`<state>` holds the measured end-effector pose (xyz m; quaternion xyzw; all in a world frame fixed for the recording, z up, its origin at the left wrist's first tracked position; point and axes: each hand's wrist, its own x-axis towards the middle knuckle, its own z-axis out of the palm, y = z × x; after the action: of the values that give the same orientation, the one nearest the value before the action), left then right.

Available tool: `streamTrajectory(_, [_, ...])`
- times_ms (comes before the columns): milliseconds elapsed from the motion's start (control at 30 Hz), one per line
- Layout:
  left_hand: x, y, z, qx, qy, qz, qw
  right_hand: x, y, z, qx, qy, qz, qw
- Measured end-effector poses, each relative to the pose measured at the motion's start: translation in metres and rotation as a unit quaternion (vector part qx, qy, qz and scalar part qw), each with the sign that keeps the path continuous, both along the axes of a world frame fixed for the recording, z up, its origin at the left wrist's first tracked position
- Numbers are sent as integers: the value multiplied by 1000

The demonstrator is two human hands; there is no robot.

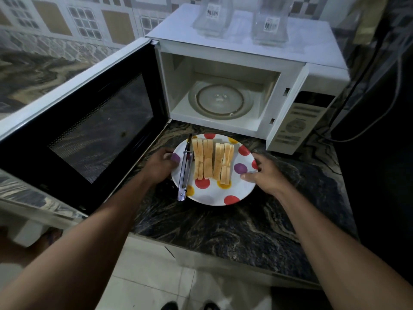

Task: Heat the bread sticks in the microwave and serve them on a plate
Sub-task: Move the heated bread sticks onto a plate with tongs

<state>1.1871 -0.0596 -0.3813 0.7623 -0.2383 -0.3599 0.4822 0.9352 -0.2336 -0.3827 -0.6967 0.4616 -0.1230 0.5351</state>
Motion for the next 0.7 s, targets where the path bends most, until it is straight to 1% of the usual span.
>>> streamTrajectory(133, [-4, 6, 16, -30, 71, 12, 997, -2, 5, 9, 72, -97, -22, 992])
streamTrajectory(233, [-5, 9, 30, -71, 81, 7, 994, -4, 12, 24, 107, -144, 2, 984])
streamTrajectory(433, [-1, 32, 63, -103, 87, -63, 989, -8, 27, 58, 113, -170, 65, 977])
streamTrajectory(500, [-3, 39, 78, -118, 102, -76, 985, -7, 35, 70, 111, -179, 64, 976])
streamTrajectory(600, [-7, 48, 97, -145, 142, -52, 978, -7, 50, 85, 100, -193, 56, 975])
streamTrajectory(700, [-6, 61, 110, -149, 152, -87, 973, -10, 66, 99, 94, -195, 49, 975])
